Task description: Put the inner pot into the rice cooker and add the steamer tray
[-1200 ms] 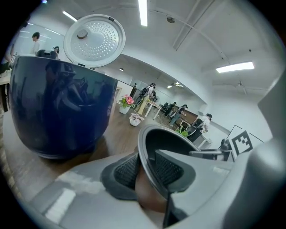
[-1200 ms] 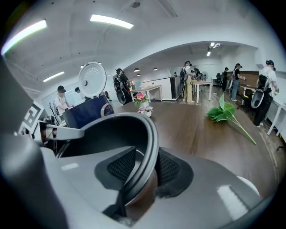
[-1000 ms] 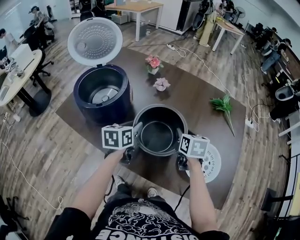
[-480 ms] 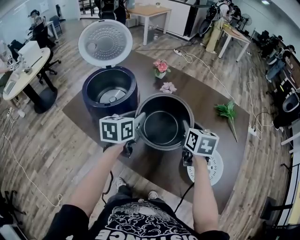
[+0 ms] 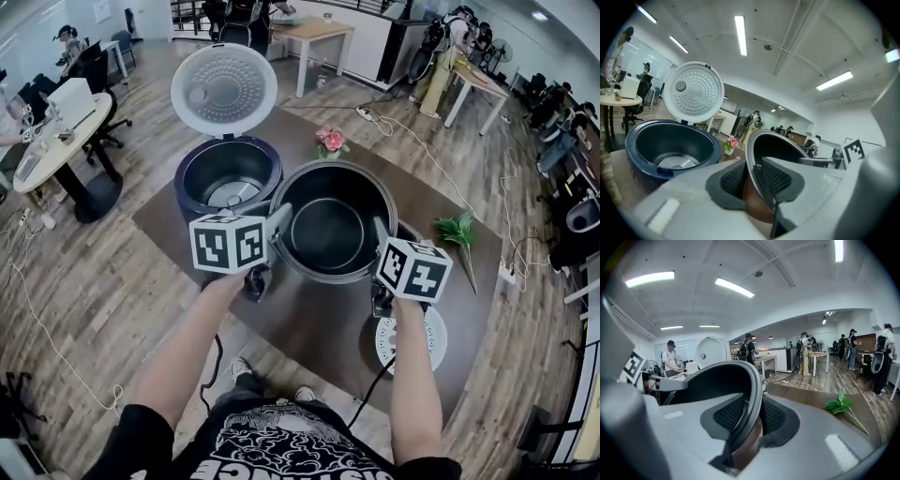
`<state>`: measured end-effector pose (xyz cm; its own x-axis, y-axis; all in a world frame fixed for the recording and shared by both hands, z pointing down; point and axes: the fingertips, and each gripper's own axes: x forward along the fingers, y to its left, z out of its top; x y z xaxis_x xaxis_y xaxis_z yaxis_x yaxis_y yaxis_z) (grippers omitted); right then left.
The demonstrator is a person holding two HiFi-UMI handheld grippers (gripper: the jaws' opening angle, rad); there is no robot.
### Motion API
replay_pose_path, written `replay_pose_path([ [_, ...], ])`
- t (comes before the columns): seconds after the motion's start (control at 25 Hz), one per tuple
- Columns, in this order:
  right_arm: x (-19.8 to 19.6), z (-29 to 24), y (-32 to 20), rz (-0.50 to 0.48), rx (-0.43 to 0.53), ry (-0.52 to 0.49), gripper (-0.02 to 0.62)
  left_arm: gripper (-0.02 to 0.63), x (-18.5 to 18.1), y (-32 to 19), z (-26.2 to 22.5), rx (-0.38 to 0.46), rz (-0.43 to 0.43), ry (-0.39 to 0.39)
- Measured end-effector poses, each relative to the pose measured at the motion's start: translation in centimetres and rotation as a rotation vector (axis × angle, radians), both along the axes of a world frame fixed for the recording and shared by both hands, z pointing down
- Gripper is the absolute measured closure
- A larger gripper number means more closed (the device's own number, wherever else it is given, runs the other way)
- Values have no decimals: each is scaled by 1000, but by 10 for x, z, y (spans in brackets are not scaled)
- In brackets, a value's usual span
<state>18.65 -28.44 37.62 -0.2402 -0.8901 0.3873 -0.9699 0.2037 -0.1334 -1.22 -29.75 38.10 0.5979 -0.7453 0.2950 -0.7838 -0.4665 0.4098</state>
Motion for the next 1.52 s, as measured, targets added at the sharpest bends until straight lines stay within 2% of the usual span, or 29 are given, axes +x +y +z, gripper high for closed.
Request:
replay_pose_path([
  [0.44, -27, -57, -22, -57, 101, 22, 497, 497, -26, -12, -48, 81, -54, 30],
  [0.72, -59, -85, -37, -114, 151, 10, 492, 497, -57, -18, -79, 124, -116, 36],
  [1.28, -158, -111, -80, -235, 193, 0, 491, 497, -153, -39, -107, 182, -239, 47],
  [1.52, -198, -114, -96, -258, 184, 14, 488, 497, -193, -52, -107, 168, -269, 57],
])
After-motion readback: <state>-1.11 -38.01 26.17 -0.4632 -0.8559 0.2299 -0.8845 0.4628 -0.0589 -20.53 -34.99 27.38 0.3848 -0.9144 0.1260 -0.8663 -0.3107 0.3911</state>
